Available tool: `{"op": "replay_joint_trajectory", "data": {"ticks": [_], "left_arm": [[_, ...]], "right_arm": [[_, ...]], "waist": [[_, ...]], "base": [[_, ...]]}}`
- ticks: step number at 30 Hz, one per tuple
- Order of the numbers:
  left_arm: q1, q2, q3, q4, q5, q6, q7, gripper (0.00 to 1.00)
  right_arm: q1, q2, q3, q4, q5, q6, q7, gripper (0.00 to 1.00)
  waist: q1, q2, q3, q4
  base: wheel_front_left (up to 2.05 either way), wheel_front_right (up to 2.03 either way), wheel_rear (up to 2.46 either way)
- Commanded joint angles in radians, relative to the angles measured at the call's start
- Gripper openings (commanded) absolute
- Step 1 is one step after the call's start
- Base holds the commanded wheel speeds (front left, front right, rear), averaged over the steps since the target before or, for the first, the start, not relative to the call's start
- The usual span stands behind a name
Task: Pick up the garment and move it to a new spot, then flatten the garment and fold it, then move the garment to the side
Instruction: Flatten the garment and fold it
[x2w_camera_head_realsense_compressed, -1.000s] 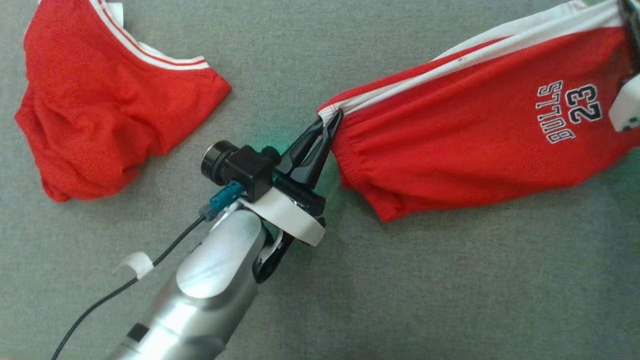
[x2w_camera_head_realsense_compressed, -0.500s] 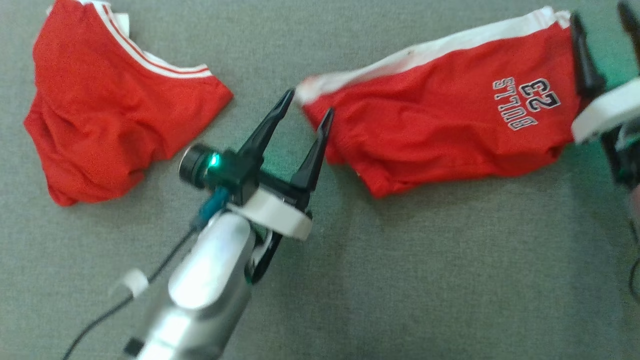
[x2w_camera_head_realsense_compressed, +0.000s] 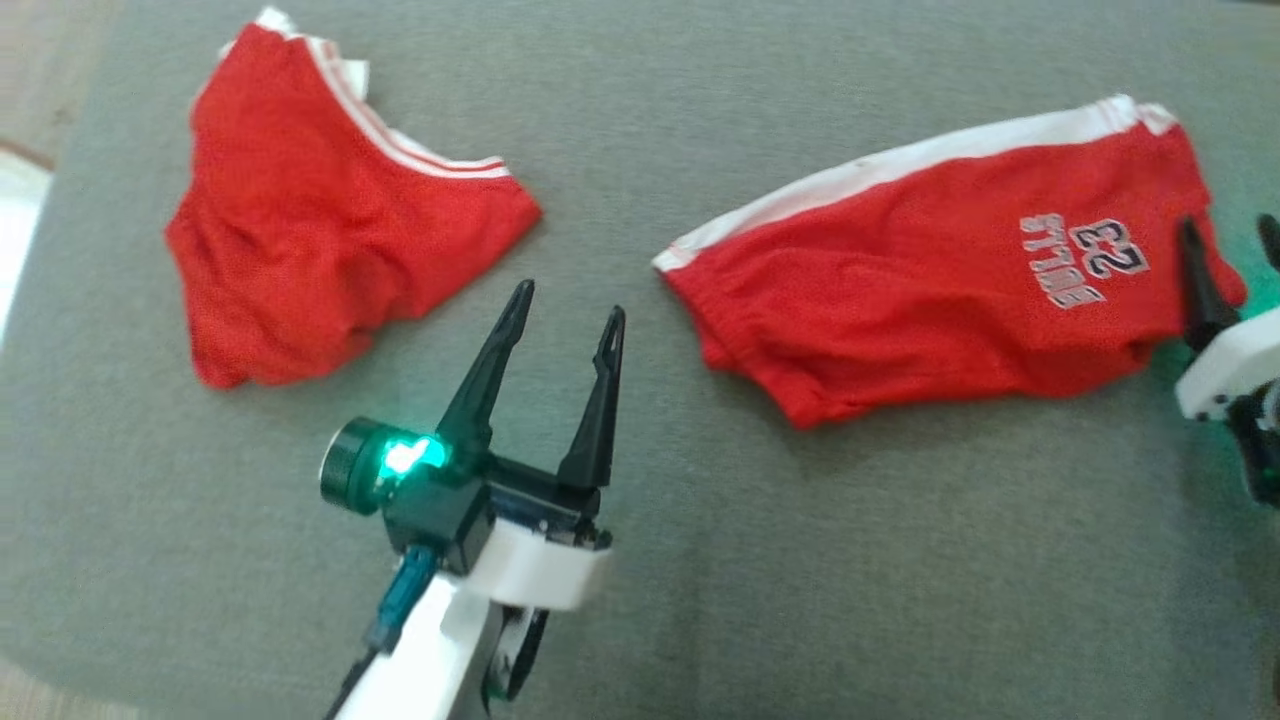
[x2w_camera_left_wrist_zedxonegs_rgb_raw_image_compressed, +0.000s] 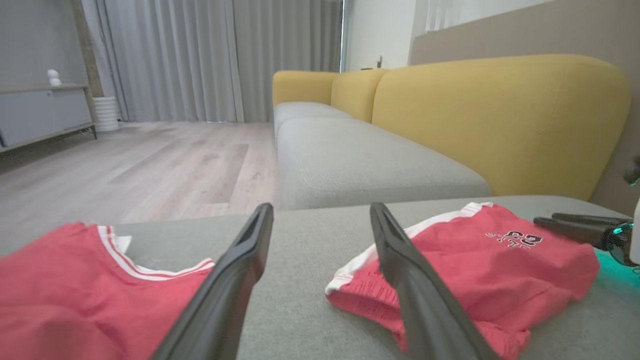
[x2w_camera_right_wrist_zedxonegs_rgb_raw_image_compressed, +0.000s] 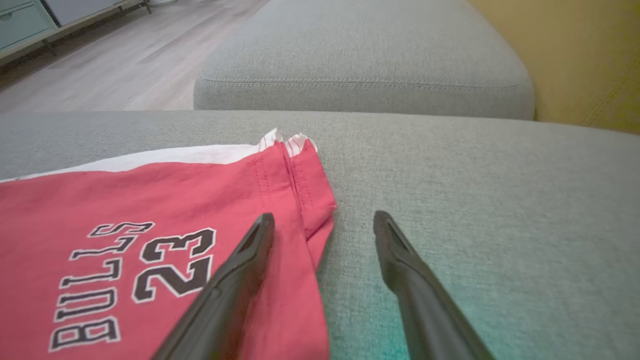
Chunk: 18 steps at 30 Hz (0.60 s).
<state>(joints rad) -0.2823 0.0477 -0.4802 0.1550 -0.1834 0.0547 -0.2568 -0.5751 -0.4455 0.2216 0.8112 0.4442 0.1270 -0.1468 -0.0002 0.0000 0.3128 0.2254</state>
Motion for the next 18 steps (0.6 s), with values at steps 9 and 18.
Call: {"op": "replay_joint_trajectory", "data": {"ticks": [9, 18], "left_arm": [[0.108, 0.003, 0.052, -0.157, 0.059, 0.037, -0.005, 1.0], [0.138, 0.003, 0.08, -0.149, 0.07, 0.024, -0.005, 1.0]], "right_arm": [[-0.008, 0.003, -0.054, 0.097, 0.131, 0.004, 0.112, 0.0], [0.009, 0.0, -0.042, 0.099, 0.162, 0.004, 0.05, 0.0]], "waist": [[0.0002, 0.0, -0.023, 0.105], [0.0002, 0.0, -0.066, 0.007]], "base": [[0.0, 0.0, 0.0], [0.0, 0.0, 0.0]]}}
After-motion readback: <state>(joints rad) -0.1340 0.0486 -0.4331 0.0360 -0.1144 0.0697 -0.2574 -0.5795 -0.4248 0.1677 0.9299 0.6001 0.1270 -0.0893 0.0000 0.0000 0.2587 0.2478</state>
